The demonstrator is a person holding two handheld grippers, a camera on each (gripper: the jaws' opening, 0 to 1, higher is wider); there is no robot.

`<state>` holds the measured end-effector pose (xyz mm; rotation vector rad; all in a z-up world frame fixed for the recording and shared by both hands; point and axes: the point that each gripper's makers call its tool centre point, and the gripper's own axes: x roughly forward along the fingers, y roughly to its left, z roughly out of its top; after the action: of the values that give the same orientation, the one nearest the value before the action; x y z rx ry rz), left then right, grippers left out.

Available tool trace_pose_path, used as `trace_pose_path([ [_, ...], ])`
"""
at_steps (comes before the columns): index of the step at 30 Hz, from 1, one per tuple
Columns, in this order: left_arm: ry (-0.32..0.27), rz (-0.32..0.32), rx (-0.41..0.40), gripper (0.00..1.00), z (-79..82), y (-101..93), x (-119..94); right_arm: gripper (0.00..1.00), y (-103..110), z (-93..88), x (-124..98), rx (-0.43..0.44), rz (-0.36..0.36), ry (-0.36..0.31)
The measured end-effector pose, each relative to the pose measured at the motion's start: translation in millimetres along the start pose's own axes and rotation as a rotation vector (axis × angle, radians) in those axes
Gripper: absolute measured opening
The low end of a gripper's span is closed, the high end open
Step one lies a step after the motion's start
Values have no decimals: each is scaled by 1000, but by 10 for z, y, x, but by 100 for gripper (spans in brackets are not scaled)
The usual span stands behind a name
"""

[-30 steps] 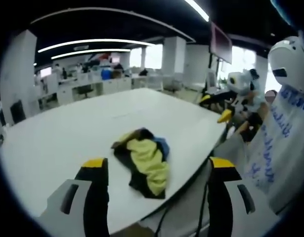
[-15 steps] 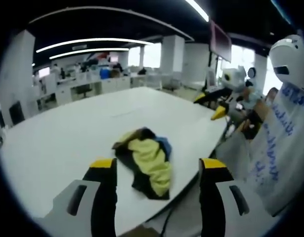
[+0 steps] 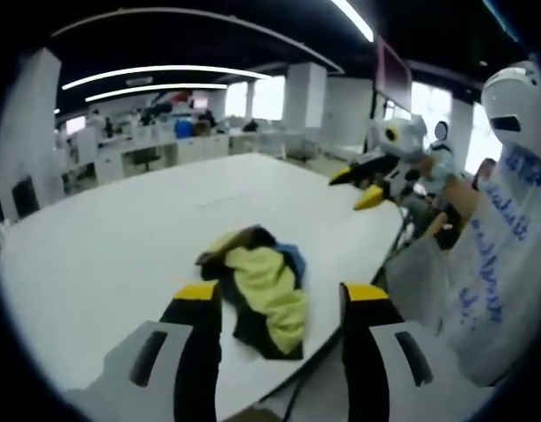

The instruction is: Fold the garment on the visible template until the final outline fits inside the template.

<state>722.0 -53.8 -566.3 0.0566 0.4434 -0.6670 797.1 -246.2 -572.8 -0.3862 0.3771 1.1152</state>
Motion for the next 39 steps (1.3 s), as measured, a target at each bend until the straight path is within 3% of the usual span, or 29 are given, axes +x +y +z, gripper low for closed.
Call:
trace_pose_path([
  [6,12,18,-8,46,-43,69,56,46,-63,46,147,14,21,-27],
  [13,20,33,-21,44,-116,129,99,45,-107,-10,304,-7,33,6],
  [18,0,47,-29,40,-114,195,132,46,-151,-37,391,23,47,1],
  [28,-39,79,-82,41,-139,325,220,46,-277,-47,627,2,42,-25],
  [31,-46,89,-94,44,-161,343,247,36,-270,-119,718,3,61,13],
  [32,-47,89,-96,44,-161,343,248,35,-276,-125,729,-1,57,15],
  [33,-54,86,-106,43,-166,353,255,35,-363,-130,790,-60,19,12],
  [39,-60,94,-112,42,-196,418,310,25,-447,-197,1034,-53,21,12],
])
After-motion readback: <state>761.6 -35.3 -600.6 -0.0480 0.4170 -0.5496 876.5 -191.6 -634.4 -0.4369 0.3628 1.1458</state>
